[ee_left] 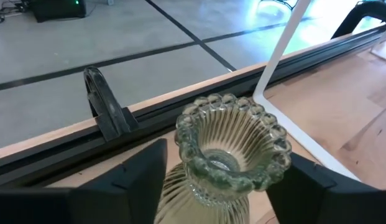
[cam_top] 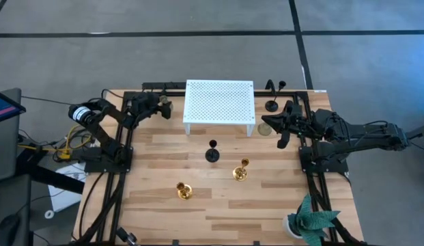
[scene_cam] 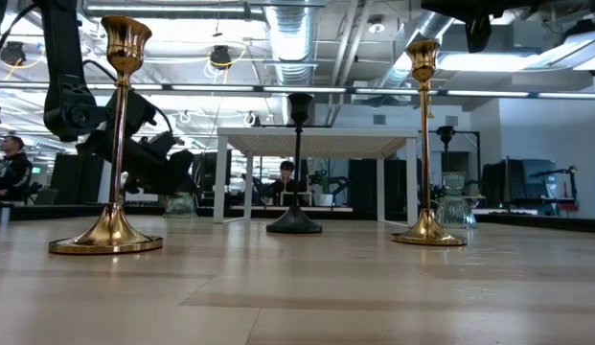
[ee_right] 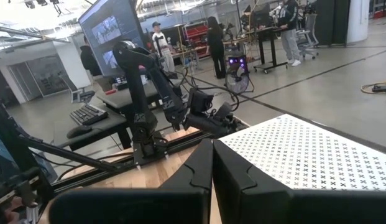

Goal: Pick & Place candle stick holders
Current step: Put the top transparent candle holder on the shelf

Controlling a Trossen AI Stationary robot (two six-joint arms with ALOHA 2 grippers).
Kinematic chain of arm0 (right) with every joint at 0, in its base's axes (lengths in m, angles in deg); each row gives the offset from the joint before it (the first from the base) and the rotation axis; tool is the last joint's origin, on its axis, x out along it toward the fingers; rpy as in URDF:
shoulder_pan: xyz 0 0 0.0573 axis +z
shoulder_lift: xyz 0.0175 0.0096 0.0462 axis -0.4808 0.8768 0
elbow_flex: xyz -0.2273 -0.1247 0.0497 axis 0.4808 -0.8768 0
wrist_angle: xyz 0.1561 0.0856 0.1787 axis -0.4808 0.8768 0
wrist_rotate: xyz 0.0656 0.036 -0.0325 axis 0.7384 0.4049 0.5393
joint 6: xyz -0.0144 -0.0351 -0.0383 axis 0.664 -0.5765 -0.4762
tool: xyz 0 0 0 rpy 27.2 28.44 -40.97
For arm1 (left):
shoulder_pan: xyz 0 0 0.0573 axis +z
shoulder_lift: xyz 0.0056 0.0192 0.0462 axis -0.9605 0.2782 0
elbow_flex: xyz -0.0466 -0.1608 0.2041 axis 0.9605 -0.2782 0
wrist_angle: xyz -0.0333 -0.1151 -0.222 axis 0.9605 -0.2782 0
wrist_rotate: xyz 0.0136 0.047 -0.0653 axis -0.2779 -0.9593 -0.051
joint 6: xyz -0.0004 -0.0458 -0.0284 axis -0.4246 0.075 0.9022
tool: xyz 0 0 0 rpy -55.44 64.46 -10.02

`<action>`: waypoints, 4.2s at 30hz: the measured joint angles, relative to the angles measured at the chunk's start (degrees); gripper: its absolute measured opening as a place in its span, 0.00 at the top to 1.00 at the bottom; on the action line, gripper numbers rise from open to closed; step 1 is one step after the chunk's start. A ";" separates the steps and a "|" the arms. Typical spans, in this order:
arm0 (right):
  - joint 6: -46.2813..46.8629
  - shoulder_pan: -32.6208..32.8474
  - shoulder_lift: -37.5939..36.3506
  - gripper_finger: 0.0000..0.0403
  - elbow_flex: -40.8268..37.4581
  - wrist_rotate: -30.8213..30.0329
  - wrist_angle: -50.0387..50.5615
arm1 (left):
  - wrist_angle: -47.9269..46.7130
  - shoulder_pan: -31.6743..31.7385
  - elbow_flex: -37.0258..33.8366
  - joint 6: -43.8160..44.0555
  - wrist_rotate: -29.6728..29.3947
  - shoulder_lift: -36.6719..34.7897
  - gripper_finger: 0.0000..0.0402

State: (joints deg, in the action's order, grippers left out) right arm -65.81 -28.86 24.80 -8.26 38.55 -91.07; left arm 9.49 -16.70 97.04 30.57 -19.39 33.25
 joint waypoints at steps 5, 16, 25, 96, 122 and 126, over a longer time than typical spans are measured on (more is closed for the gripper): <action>0.00 0.00 0.00 1.00 0.00 0.04 0.01 | 0.00 0.00 0.00 1.12 0.00 0.00 0.50; 0.00 0.00 0.00 1.00 0.00 0.11 0.07 | 0.56 0.02 0.11 1.05 -0.02 -0.09 0.66; 0.00 0.00 0.00 1.00 0.00 0.22 0.09 | 0.35 -0.72 0.11 1.03 -0.07 -0.09 0.66; 0.00 0.02 0.02 1.00 0.00 0.22 -0.33 | -29.23 -17.31 21.90 -2.97 -9.21 -33.64 0.68; 0.00 0.01 0.02 1.00 0.00 0.22 -0.31 | -29.30 -25.03 33.27 -6.81 -13.38 -12.76 0.68; 0.00 0.02 0.02 1.00 0.00 0.22 -0.29 | -29.18 -24.98 33.29 -7.08 -13.53 -12.34 0.68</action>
State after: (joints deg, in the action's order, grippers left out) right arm -65.81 -28.84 24.83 -8.26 38.77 -91.36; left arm -19.69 -41.68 130.33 23.50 -32.92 20.91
